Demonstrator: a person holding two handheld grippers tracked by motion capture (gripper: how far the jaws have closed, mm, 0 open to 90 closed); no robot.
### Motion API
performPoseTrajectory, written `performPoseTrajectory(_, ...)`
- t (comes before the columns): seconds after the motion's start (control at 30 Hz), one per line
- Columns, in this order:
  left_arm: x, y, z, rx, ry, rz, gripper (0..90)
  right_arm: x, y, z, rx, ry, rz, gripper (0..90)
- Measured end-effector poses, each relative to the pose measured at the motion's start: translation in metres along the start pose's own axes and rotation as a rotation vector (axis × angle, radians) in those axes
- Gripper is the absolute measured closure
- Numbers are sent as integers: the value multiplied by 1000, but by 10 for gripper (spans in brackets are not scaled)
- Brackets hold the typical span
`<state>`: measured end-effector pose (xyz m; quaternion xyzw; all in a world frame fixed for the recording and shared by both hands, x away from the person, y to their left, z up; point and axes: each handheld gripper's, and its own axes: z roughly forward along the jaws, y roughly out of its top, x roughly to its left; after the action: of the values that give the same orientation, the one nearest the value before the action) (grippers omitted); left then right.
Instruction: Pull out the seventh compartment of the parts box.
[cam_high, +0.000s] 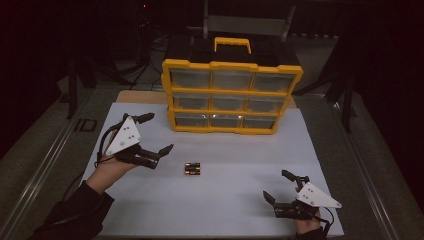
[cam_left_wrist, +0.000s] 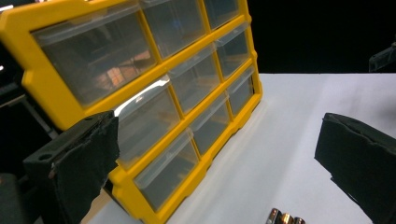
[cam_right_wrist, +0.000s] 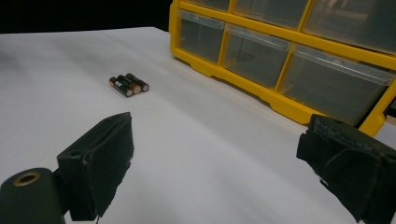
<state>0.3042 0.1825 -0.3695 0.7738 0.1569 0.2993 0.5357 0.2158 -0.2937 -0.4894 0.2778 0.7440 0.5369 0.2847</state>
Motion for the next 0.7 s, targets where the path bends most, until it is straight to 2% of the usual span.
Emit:
performPoseTrajectory(0.33,6,14,23,14,-9,68,0,0,0,0,2,1,2,84)
performPoseTrajectory(0.47,7,21,34,5,-12,93,0,1,0,0,6,4,1,84)
performPoseTrajectory(0.7,9,25,47,-1,-19,103,0,1,0,0,5,8,3,85)
